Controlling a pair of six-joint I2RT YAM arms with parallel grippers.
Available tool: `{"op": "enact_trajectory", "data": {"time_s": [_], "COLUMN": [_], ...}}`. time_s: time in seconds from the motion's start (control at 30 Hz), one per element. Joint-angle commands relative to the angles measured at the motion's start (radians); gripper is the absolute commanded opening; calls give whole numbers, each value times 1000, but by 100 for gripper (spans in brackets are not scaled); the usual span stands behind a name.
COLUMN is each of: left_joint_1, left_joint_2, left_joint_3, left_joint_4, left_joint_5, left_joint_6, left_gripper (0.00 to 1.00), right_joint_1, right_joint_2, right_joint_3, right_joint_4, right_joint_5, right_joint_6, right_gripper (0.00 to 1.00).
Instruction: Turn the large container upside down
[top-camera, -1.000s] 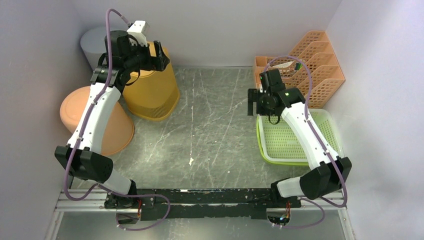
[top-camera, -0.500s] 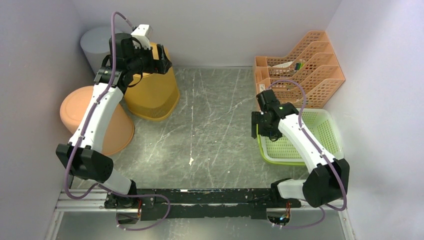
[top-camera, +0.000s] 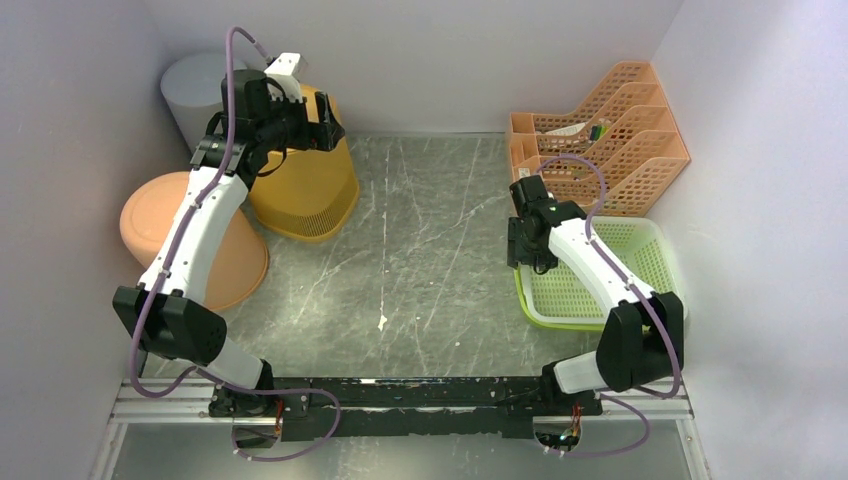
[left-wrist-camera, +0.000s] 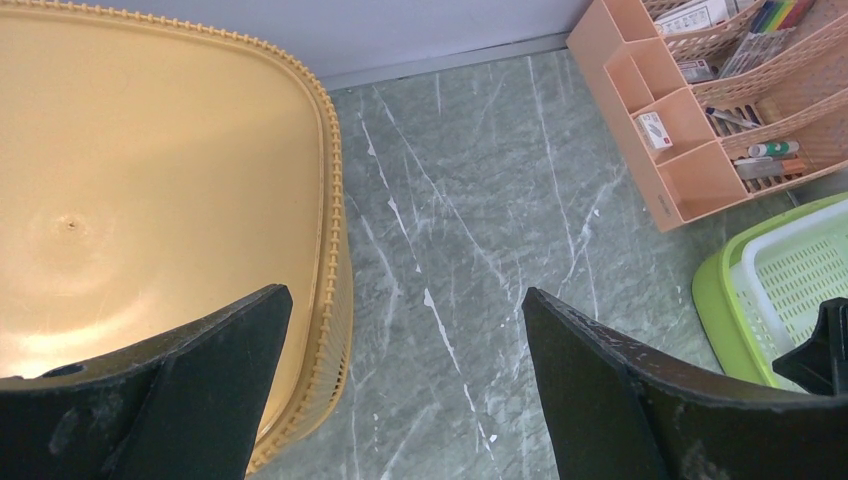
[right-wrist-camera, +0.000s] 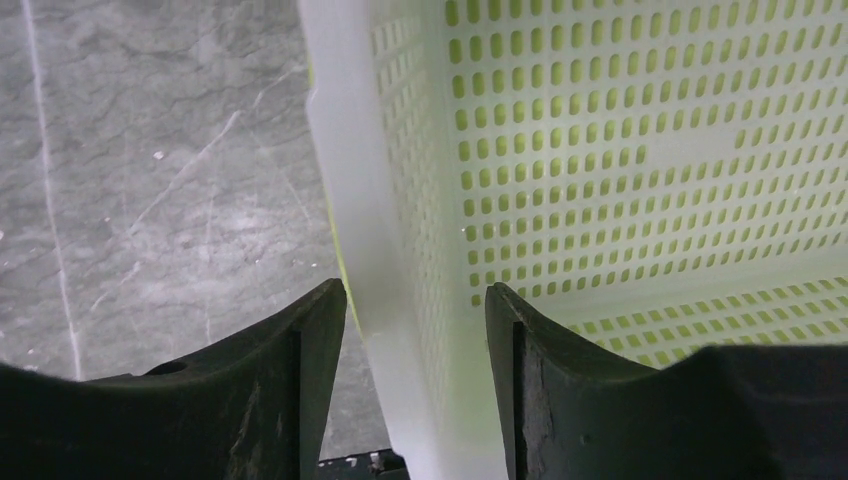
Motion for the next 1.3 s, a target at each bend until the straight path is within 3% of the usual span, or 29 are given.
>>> {"op": "enact_trajectory", "data": {"time_s": [0.0, 0.43, 0.53, 0.63, 0.73, 0.8, 1.0, 1.27], "left_joint_1": [-6, -6, -6, -6, -6, -6, -6, -6], "left_joint_2": [-27, -21, -24, -27, -34, -35, -46, -56], "left_joint_3": [-7, -12, -6, -5, -10, -10, -8, -6], "left_joint_4": [39, 32, 22, 18, 18, 18, 18, 24], "left_joint_5": [4, 1, -7, -11, -11, -10, -15, -10], "left_joint_6": [2, 4, 10, 11, 9, 7, 12, 2], "left_gripper": [99, 99, 99, 99, 99, 99, 99, 99], "right_joint_1": [-20, -39, -42, -45, -44, -45, -45, -45], "right_joint_2": [12, 69, 85, 97, 90, 72, 2, 18], "right_joint_3": [-8, -46, -53, -54, -42, -22, 170, 582], "right_joint_4": [41, 94, 103, 106, 100, 88, -8, -199], "right_joint_5": [76, 57, 42, 25, 10, 4, 15, -8], "right_joint_6": [1, 2, 1, -6, -16, -27, -36, -46], "right_gripper": [53, 43, 32, 10, 0, 0, 0, 0]}}
